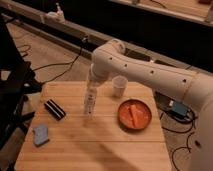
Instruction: Stand the bottle upright
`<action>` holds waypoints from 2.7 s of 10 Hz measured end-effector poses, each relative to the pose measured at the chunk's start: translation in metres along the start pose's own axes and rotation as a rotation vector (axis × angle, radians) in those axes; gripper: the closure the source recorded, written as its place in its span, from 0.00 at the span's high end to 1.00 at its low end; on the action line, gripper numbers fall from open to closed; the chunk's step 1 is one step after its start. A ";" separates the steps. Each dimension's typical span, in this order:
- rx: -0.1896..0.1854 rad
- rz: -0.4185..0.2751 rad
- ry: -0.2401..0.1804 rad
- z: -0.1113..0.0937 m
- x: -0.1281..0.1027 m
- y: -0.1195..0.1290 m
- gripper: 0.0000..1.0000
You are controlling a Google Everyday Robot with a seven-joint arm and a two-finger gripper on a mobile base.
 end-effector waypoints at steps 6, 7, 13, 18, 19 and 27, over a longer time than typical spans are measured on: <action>0.023 0.016 0.005 0.011 0.002 -0.011 0.00; 0.034 0.029 0.006 0.018 0.003 -0.017 0.00; 0.123 0.061 -0.020 0.045 -0.002 -0.047 0.00; 0.172 0.068 -0.064 0.048 -0.008 -0.055 0.00; 0.173 0.073 -0.066 0.051 -0.006 -0.055 0.00; 0.162 0.095 -0.090 0.057 0.003 -0.048 0.33</action>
